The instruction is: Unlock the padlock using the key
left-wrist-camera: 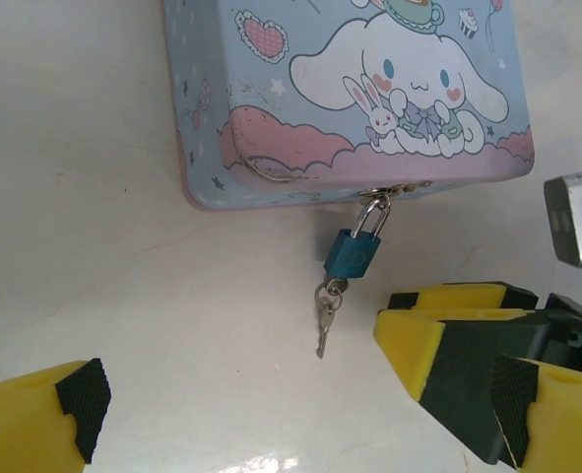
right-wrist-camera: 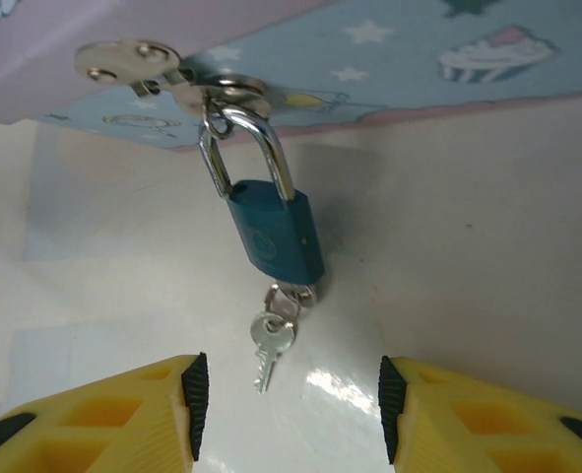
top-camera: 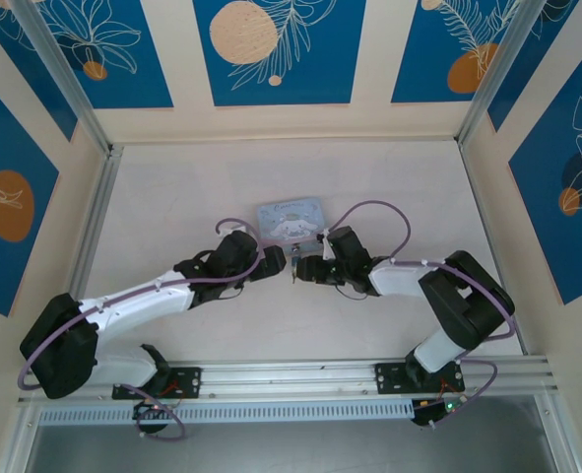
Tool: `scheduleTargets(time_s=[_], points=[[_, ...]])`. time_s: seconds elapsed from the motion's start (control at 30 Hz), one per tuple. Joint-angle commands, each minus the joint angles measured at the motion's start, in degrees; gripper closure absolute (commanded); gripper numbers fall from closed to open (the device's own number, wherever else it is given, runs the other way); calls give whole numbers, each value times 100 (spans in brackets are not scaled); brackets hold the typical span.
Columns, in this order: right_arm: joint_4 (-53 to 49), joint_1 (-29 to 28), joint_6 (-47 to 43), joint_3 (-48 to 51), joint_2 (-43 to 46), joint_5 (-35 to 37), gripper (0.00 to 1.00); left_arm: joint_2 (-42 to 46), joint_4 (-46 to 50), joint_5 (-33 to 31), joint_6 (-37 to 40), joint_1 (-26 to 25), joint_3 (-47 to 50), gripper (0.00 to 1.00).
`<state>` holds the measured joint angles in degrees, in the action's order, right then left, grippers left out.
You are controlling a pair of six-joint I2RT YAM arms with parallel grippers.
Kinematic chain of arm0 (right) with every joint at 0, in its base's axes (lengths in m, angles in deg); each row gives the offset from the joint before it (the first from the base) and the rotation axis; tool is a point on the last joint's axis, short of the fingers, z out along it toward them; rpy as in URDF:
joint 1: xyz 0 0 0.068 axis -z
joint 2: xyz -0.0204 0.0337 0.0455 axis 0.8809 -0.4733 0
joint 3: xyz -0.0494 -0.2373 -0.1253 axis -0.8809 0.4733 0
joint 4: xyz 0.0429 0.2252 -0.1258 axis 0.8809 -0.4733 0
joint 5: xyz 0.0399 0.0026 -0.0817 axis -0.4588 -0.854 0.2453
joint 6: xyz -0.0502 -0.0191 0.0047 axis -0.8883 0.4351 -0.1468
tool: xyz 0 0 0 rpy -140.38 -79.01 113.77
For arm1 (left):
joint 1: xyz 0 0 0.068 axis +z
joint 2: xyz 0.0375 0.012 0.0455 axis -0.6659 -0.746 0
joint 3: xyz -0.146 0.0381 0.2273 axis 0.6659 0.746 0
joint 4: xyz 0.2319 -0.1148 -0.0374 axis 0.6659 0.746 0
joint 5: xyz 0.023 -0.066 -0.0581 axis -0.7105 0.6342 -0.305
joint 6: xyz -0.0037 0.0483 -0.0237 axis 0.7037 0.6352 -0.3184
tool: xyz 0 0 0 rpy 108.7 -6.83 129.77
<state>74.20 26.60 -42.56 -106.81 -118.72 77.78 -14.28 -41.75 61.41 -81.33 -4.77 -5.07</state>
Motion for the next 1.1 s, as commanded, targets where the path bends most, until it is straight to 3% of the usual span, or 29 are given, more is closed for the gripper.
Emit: scheduleTargets(time_s=[0.0, 0.4, 0.7, 0.87, 0.97, 1.07], points=[[-56, -57, -217, -271, -207, 199, 50, -28, 16, 42, 3, 64, -122, 0], [-180, -145, -271, -684, -801, 432, 55, -9, -43, 133, -33, 134, -78, 0], [-262, -176, -291, -612, -800, 575, 81, 7, -59, 176, -28, 194, -83, 0], [-381, -157, -394, -585, -662, 609, 87, -51, -34, 198, 35, 207, -179, 0], [-454, -128, -451, -546, -525, 594, 87, -96, 51, 178, 110, 210, -266, 0], [-552, -80, -478, -512, -383, 572, 79, -133, 181, 137, 227, 221, -388, 0]])
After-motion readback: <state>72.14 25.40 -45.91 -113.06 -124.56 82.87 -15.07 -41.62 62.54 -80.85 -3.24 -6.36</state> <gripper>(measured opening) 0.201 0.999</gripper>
